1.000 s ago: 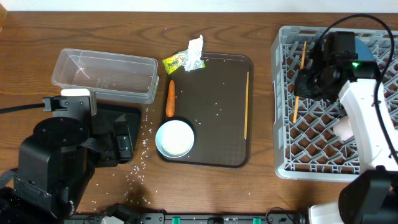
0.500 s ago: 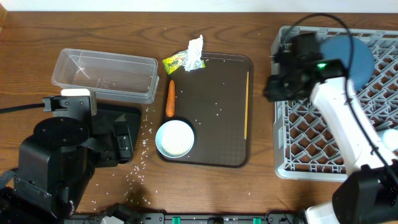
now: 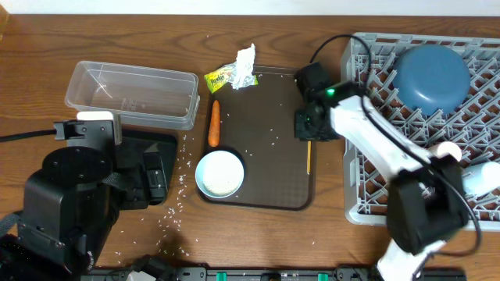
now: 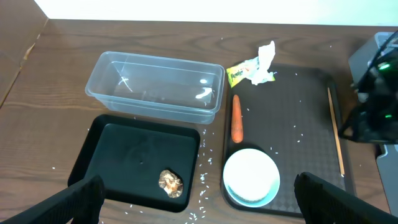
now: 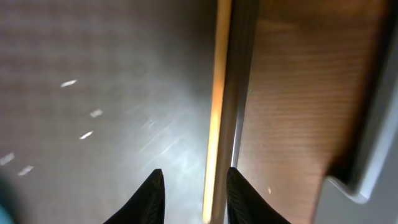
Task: Sort waste into correct bins and load items into the dishwasher rack
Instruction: 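Return the right gripper to the second chopstick on the tray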
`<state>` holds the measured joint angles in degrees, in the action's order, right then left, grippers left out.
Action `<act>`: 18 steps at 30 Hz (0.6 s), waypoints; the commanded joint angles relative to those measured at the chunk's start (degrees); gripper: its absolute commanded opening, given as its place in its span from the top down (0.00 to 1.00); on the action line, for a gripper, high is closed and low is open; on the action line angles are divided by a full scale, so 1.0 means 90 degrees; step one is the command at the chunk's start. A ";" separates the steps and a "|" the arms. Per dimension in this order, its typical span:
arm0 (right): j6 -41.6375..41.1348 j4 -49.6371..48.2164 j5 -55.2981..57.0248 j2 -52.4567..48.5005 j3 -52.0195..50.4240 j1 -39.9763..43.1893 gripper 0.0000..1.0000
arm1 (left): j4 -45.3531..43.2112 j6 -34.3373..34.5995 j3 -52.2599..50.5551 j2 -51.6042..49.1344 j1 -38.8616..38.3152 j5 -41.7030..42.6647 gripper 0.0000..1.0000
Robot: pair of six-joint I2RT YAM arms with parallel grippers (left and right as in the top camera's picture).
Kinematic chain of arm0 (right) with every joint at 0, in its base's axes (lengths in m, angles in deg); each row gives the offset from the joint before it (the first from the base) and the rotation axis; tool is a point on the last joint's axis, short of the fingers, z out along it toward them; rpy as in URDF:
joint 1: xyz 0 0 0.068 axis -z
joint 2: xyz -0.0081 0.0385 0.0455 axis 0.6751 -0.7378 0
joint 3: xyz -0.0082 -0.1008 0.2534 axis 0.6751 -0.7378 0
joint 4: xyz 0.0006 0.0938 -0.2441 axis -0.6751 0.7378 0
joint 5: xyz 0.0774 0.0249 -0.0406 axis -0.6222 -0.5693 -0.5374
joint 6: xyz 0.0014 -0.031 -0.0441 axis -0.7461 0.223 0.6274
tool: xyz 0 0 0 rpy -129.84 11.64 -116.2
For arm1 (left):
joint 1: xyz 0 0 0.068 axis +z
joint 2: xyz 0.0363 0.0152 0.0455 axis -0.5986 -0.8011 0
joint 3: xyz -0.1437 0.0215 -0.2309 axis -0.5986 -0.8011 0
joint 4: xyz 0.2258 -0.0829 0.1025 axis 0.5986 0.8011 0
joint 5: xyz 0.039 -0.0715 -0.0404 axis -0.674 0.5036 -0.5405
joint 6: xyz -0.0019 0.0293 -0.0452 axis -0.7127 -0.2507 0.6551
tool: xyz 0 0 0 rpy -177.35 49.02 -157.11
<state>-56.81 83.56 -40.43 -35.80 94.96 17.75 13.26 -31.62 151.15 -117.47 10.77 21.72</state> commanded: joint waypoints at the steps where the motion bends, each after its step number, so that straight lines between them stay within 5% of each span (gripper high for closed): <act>1: -0.0313 -0.0172 0.0061 -0.0342 -0.0061 0.0046 0.75 | 0.0002 0.0032 0.0032 0.0000 -0.0007 -0.0131 0.02; 11: -0.0325 -0.0233 -0.0002 -0.0886 -0.0073 0.0046 0.71 | 0.0002 0.0032 0.0032 0.0000 -0.0007 -0.0131 0.02; 18: 0.0010 -0.0568 -0.0452 -0.0976 -0.0024 0.0046 0.99 | 0.0002 0.0032 0.0032 0.0000 -0.0007 -0.0131 0.02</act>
<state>-58.69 79.60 -42.18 -43.47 94.61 17.79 13.29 -31.62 151.15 -117.47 10.77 21.72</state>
